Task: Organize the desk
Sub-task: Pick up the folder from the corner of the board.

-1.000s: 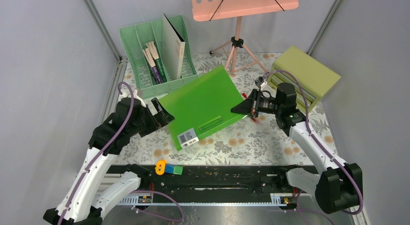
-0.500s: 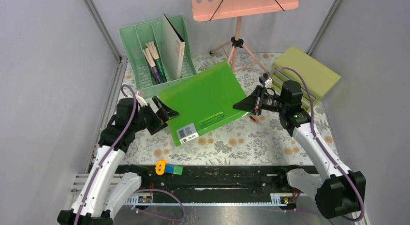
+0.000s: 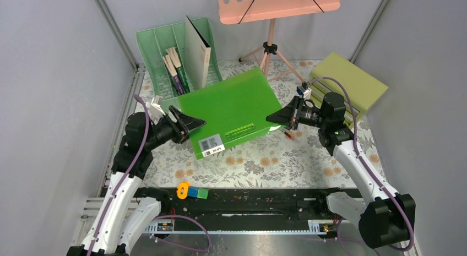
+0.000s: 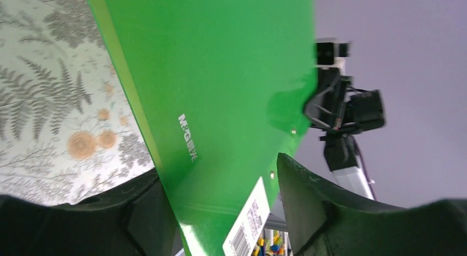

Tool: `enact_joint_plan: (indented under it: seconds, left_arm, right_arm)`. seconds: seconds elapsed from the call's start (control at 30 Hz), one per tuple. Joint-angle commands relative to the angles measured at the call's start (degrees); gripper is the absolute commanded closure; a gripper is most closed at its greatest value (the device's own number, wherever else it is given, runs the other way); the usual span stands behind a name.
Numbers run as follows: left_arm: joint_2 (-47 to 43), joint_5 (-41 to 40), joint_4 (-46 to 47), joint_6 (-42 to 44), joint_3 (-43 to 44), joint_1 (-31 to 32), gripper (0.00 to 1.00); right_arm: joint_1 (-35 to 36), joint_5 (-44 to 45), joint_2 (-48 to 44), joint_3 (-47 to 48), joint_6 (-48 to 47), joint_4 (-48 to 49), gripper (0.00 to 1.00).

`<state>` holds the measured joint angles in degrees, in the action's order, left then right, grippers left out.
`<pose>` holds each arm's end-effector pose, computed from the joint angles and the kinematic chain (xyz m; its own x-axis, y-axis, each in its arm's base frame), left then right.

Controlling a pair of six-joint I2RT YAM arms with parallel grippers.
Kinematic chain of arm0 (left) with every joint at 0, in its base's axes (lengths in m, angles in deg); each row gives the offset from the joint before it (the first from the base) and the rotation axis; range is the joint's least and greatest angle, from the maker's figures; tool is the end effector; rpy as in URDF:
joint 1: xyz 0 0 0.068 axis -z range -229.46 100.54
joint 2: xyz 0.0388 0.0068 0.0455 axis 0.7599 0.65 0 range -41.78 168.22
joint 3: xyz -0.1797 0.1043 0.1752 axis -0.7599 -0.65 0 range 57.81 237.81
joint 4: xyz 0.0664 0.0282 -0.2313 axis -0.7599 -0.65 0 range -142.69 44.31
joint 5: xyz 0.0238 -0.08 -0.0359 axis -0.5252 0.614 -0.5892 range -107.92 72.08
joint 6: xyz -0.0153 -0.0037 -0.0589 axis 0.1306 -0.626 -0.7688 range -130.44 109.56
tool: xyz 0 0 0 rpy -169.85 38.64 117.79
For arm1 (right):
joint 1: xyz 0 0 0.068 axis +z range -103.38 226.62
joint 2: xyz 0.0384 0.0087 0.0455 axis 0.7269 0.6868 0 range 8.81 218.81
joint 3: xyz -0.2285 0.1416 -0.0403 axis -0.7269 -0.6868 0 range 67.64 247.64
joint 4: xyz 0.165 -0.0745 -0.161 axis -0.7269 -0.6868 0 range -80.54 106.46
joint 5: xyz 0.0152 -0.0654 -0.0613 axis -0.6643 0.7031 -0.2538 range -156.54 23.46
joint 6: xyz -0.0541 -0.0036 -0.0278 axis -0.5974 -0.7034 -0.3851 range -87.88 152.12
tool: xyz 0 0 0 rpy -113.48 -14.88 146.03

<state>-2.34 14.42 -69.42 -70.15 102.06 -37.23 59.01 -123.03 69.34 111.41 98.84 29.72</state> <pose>0.1336 -0.0539 0.3227 -0.7414 -0.5858 -0.3273 0.0660 0.4218 -0.9043 0.2085 0.0846 0.3291 -0.8791 0.3262 -0.3476 -0.3131 0.1547 0.9370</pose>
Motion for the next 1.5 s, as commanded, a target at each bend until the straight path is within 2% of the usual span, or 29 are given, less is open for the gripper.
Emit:
enact_joint_plan:
  seconds: [0.0,0.27,0.43,0.5,0.57,0.63,0.7,0.77,0.87,1.23,1.47]
  left_arm:
    - [-1.5,6.7,12.7,-6.9,2.9,0.0,0.43]
    - [0.5,8.3,9.8,-6.1,10.5,0.0,0.72]
    - [0.4,7.1,9.4,-6.0,11.5,0.0,0.96]
    - [0.2,6.6,9.4,-6.0,11.4,0.0,1.00]
    - [0.0,5.6,8.6,-5.6,11.5,0.0,1.00]
    - [-0.3,4.2,6.9,-4.5,12.1,0.0,1.00]
    - [-0.5,2.5,3.9,-2.8,13.4,0.0,1.00]
    - [-0.7,0.5,0.8,-1.1,15.1,0.0,1.00]
    - [-0.6,-1.2,-2.7,1.2,17.2,0.0,1.00]
    - [2.9,-6.4,-21.8,15.8,25.3,0.0,1.00]
    - [6.0,-9.2,-32.8,24.1,30.0,0.0,1.00]
  right_arm:
    - [0.0,-0.9,0.3,-0.7,-0.4,3.1,1.00]
    - [0.0,-0.8,0.6,-1.1,-1.1,3.3,1.00]
    - [0.0,-0.7,0.8,-1.3,-1.2,3.3,1.00]
    - [0.0,-0.8,0.9,-1.5,-1.3,3.3,0.96]
    - [0.1,-1.0,1.1,-1.7,-1.4,3.2,0.81]
    - [0.0,-1.1,1.0,-1.5,-2.6,2.1,0.53]
    - [0.0,-0.2,0.6,-0.9,-5.0,-2.2,0.31]
    - [0.0,1.0,-0.2,0.3,-8.7,-7.6,0.17]
    - [0.0,3.1,-1.1,1.8,-14.0,-16.0,0.02]
    - [0.1,10.3,-1.2,5.8,-24.0,-33.5,0.01]
    - [0.0,10.9,-1.2,6.1,-25.3,-35.5,0.01]
